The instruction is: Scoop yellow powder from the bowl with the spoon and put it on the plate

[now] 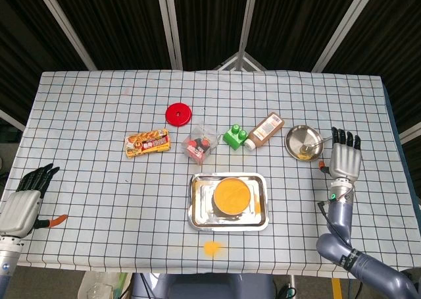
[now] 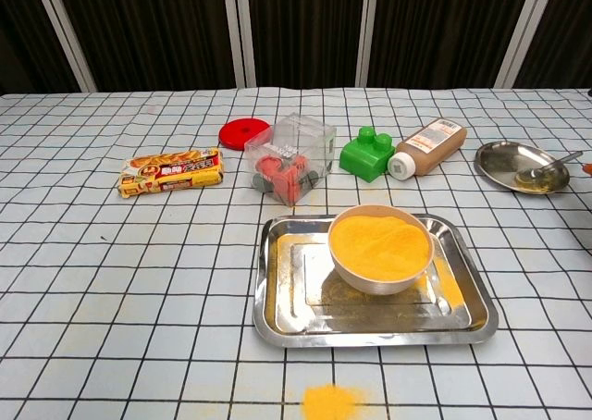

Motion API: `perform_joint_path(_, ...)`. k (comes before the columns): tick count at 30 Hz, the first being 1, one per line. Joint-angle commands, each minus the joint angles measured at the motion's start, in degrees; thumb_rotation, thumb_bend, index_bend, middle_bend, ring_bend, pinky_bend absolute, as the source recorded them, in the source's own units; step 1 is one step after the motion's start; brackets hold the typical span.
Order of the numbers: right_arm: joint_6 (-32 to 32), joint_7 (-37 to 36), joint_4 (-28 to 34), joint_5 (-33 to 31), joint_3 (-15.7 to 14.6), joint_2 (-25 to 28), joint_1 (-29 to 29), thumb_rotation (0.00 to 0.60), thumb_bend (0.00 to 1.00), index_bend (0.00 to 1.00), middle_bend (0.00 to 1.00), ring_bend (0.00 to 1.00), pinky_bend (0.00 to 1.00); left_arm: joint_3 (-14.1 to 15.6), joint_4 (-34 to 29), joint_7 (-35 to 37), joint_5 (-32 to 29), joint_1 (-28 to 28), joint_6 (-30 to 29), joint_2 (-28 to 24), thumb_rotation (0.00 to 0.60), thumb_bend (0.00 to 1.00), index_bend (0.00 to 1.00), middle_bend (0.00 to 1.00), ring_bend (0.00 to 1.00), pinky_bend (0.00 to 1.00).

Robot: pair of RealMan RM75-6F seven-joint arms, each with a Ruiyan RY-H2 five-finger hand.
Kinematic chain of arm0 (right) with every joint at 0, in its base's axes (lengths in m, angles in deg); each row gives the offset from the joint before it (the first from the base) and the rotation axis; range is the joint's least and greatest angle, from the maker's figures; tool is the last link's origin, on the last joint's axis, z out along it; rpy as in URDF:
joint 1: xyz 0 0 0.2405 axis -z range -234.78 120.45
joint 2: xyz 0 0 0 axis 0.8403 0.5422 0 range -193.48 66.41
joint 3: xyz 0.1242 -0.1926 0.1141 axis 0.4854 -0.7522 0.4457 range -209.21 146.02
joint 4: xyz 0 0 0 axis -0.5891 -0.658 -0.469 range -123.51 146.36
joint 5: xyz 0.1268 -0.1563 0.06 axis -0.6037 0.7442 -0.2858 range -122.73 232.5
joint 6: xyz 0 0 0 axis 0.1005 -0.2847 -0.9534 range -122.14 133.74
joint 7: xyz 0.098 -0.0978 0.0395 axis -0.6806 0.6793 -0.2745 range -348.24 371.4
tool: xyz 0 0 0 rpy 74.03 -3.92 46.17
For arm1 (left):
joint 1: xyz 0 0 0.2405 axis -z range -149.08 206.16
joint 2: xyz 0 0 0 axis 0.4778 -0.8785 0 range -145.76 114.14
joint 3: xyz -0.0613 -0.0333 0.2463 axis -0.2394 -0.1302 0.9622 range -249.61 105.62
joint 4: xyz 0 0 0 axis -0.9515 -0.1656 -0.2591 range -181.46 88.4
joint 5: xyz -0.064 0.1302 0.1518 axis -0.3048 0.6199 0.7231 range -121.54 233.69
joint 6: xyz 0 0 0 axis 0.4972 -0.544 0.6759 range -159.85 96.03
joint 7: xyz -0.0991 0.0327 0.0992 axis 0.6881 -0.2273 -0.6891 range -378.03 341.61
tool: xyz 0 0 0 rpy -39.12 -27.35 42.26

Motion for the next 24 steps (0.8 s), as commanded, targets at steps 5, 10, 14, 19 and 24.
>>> perform_joint_path(5,-6.15,-4.18,15.27,9.53,-6.69,11.92,8.17,0.6,0.32,0.0,0.08,0.0,0.0,0.14,0.4,0.64,0.62,-0.17,-0.38,-0.11,0.6,0.0,0.0,0.0,0.0,0.0)
perform_joint_path(10,-11.65,-8.34,24.28,19.41,-13.31,20.45,14.78,0.6,0.32,0.0,0.07,0.0,0.0,0.42,0.67,0.34,1.53,-0.31,-0.85,0.07,0.6,0.0,0.0,0.0,0.0,0.0)
perform_joint_path(14,-15.92,-11.82,28.33,26.72,-18.17,24.99,19.38,0.6,0.32,0.0,0.03,0.0,0.0,0.56,1.07,0.01,2.3,-0.47,-1.47,0.34,0.6,0.0,0.0,0.0,0.0,0.0)
perform_joint_path(19,-22.83,-14.39,25.46,37.36,-24.55,26.03,24.82,0.6,0.32,0.0,0.0,0.0,0.0,0.71,1.95,-0.19,3.6,-0.68,-2.46,0.76,0.6,0.0,0.0,0.0,0.0,0.0)
perform_joint_path(24,-25.99,-17.63,22.75,42.05,-27.03,25.51,27.42,0.6,0.32,0.0,0.0,0.0,0.0,0.76,3.09,-0.34,4.87,-0.77,-3.38,1.37,0.6,0.0,0.0,0.0,0.0,0.0)
